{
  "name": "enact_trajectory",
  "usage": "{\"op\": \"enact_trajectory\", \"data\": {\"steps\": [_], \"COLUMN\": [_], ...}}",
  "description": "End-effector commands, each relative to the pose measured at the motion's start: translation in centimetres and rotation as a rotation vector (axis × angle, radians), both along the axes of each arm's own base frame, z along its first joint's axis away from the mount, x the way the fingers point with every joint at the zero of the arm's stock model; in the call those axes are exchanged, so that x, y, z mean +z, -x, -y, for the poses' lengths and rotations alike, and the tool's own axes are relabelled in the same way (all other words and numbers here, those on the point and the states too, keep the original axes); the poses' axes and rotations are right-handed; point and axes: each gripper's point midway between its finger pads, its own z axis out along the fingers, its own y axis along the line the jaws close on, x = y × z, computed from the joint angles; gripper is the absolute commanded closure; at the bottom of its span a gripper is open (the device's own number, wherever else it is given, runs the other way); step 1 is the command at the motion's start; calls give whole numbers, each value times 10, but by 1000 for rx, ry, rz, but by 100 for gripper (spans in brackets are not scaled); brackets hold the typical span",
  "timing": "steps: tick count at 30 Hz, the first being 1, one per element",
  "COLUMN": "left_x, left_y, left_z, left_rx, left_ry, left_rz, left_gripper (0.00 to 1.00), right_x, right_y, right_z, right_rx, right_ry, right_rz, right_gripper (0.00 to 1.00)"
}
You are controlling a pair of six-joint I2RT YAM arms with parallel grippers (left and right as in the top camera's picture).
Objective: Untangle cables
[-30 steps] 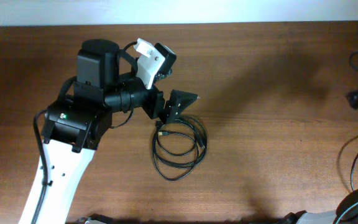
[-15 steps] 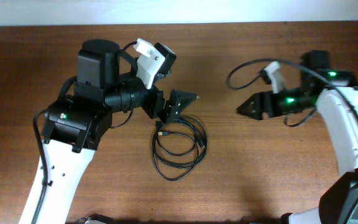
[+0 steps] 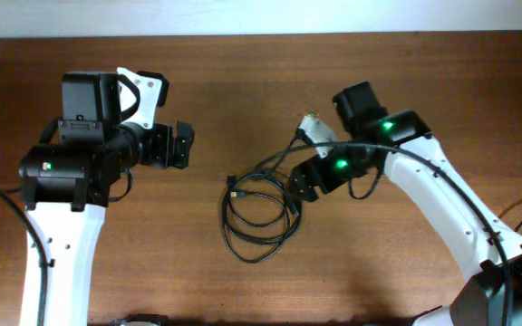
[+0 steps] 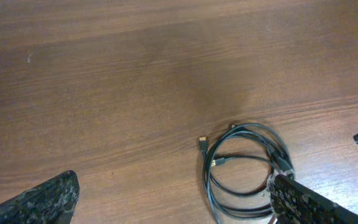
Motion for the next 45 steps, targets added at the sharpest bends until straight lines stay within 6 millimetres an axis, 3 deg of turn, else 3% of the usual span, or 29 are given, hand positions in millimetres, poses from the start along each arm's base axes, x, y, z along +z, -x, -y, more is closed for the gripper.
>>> {"op": "enact_trajectory", "data": {"steps": [1,4,6,10,18,22,30,33,35,45], "left_x": [3,2,2,3,2,2,2,2,2,2], "left_y": [3,4,4,3,6,7,7,7,7,7], "left_z": [-27,-42,-43,-45,-82,-84,-84,-84,-84,-84], "left_rx": [108,159,164,171,298,304,304,304,304,304], "left_ry": [-110,-174,-180,-186,-175,-176,-176,-176,-176,-176], "left_rz": [13,8,9,14,-3,-4,-4,-4,-4,-4], "left_gripper": [1,1,1,1,1,1,1,1,1,1], "right_x": [-3,-24,-48,-74,-81,-95,-119,-139,-142,-149], "right_y": [12,30,37,53,80,79,80,68,68,73], "right_z": [-24,-45,-51,-68,-101,-118,-130,-119,-118,-120], "right_rx": [40,114,152,213,330,346,378,355,356,378], "right_ry": [7,44,126,160,161,189,235,328,335,371], "right_rz": [-18,-68,-85,-132,-88,-21,20,58,54,101], "right_gripper": [12,12,12,12,13,34,39,39,45,46]}}
